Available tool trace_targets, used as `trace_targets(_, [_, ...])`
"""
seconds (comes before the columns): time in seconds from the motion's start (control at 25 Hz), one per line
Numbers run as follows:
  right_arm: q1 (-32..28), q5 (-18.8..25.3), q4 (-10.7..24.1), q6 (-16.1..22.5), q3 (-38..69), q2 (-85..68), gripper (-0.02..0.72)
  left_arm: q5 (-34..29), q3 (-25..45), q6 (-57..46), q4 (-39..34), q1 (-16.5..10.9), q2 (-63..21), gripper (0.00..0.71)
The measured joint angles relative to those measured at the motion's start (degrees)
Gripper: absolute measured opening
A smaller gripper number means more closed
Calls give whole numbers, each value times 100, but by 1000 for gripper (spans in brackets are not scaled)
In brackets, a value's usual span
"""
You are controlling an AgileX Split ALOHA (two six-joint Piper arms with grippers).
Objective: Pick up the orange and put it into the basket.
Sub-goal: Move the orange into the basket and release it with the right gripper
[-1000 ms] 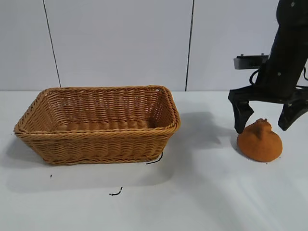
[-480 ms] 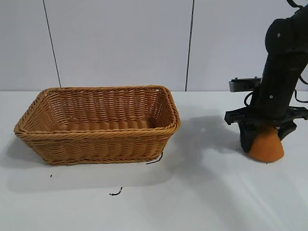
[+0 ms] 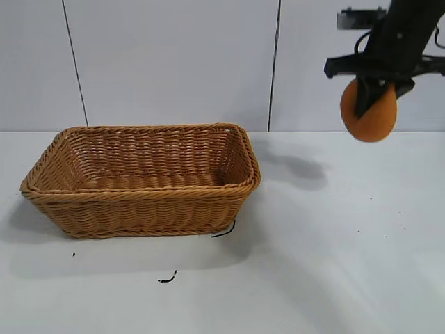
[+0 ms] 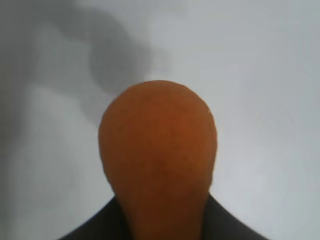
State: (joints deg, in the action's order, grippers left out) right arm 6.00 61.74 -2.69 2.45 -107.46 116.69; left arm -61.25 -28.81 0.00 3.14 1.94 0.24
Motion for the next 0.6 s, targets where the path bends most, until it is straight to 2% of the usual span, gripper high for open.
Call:
trace_targets(0.16, [60,0,-413,0,-136,0,118,0,0,0,0,0,0,639])
trace_targets(0.4, [697,-35,-426,0,-149,0,118,0,0,0,0,0,0,639])
trace_targets(0.6, [1502,-304,-400,0,-149,18,118,0,0,0,0,0,0,639])
